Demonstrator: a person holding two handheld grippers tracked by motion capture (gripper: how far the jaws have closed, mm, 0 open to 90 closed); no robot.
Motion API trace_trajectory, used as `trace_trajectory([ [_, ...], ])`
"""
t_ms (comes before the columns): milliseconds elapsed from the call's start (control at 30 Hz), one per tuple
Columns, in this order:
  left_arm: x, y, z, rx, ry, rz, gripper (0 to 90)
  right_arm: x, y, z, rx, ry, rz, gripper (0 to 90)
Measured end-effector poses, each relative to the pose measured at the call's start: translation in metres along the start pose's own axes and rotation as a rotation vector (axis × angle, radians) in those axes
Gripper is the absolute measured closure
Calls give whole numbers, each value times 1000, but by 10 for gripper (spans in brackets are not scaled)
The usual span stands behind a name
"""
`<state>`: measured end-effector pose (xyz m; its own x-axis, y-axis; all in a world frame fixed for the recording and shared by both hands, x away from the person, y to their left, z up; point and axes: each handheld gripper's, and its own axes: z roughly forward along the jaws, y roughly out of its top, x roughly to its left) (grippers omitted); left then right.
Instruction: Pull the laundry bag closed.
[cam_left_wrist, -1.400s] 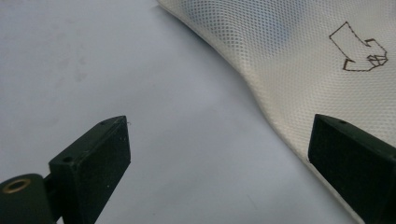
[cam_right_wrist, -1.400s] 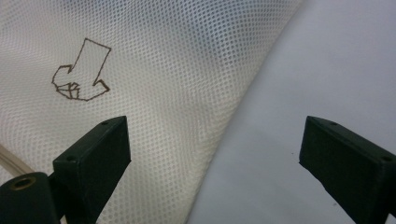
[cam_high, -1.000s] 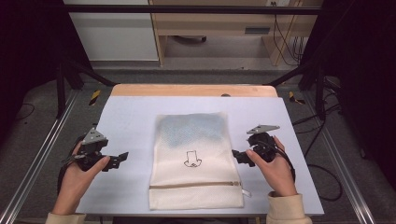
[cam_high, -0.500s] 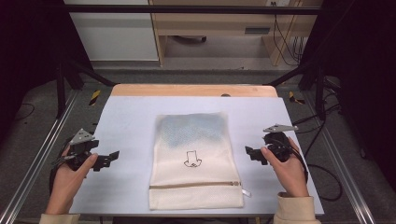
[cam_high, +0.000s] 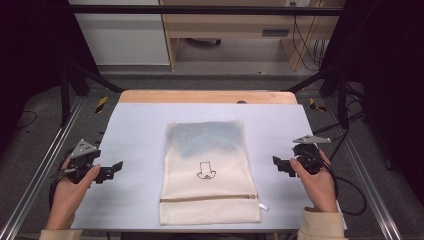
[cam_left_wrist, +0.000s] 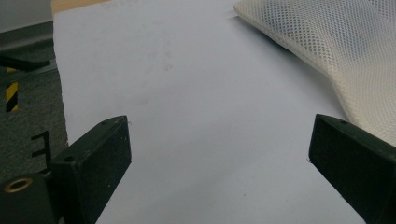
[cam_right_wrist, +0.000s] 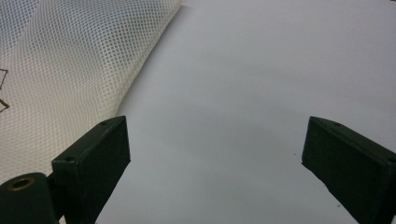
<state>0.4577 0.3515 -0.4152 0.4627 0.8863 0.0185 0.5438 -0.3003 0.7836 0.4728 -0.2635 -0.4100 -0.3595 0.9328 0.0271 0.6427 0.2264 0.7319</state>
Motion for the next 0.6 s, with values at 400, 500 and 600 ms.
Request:
trace_trajectory([
  [400,6,-16,14,8,-21,11,57,-10,-13,8,-3,-9,15,99],
  [500,7,-18,16,17,-24,16,54,-13,-17,10,-9,-18,10,99],
  [600,7,-20,18,8,-27,16,54,-14,-20,11,-11,-23,13,99],
])
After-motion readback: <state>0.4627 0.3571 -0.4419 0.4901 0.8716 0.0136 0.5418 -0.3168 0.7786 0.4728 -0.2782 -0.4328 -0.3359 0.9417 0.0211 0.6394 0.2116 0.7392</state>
